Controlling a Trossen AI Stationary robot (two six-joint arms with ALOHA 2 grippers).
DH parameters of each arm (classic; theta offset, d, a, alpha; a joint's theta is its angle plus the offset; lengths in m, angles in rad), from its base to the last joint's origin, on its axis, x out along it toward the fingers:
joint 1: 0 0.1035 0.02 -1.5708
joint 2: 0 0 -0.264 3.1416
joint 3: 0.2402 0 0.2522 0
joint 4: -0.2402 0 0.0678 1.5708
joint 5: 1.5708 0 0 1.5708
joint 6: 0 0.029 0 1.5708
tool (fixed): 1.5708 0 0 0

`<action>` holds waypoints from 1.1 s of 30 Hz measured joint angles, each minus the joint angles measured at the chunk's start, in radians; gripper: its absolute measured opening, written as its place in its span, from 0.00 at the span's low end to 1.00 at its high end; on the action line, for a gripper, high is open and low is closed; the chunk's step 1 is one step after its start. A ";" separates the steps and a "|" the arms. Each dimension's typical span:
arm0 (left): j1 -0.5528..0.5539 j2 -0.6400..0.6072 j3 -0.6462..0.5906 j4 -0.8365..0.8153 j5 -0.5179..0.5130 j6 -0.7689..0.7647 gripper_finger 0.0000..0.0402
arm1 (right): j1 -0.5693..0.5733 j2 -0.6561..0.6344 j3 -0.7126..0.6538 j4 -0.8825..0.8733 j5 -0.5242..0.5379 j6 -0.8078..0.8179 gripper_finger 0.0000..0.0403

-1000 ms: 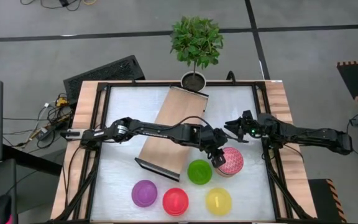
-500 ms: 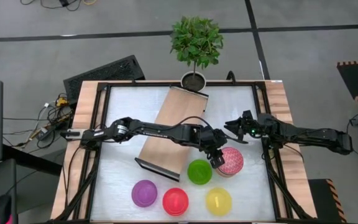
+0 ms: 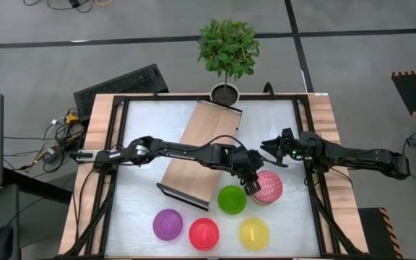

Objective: Place and stack bowls onto a shelf
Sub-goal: Put the red patterned bowl on the shelf

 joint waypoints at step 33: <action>0.015 0.006 0.036 0.043 0.015 -0.056 0.00 | 0.000 0.000 0.000 0.000 0.002 0.000 0.41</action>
